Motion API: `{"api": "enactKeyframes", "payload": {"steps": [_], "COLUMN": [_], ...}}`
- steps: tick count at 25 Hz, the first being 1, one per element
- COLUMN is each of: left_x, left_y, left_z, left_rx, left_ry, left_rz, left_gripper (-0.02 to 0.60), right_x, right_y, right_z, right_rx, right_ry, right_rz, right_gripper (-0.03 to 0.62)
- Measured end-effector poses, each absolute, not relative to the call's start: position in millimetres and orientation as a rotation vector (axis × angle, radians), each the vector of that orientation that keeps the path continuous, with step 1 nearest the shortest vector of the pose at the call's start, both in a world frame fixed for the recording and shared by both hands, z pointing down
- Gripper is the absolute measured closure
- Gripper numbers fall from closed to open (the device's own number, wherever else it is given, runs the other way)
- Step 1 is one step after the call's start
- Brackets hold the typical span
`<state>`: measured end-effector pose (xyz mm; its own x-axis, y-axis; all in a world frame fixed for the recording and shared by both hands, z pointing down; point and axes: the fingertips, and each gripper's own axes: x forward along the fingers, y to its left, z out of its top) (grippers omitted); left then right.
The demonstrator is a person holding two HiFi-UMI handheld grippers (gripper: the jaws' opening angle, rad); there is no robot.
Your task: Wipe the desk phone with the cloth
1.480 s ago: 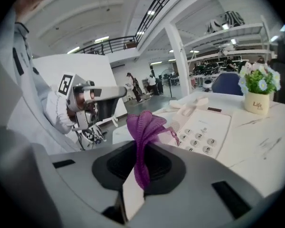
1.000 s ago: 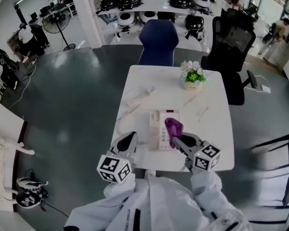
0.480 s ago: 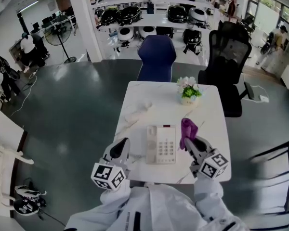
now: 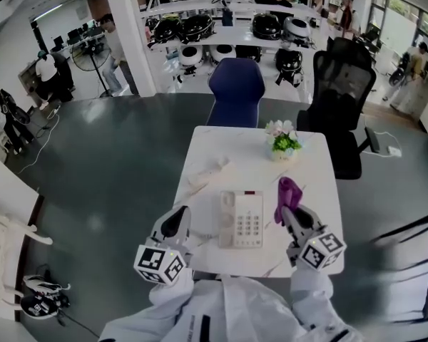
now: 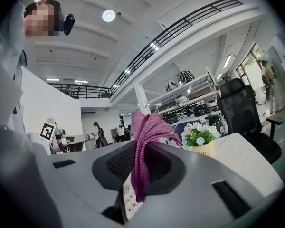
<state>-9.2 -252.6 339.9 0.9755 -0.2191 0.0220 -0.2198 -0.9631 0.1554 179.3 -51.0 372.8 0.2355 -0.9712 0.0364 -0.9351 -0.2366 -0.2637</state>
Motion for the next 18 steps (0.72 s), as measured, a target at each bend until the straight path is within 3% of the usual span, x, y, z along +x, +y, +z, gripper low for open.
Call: {"api": "enactKeyframes", "payload": {"steps": [18], "left_x": [-14.2], "left_y": [-246.2], "left_z": [333.7], "left_rx": [2.987], "left_ry": [-0.338], "left_rz": [0.003], "left_gripper": [0.583], "right_x": [173.3], "right_y": [-51.3], "right_z": [368.3], "right_rx": [-2.377], "right_ry": [1.818], "right_rz": [-0.238], "right_gripper": [0.557]}}
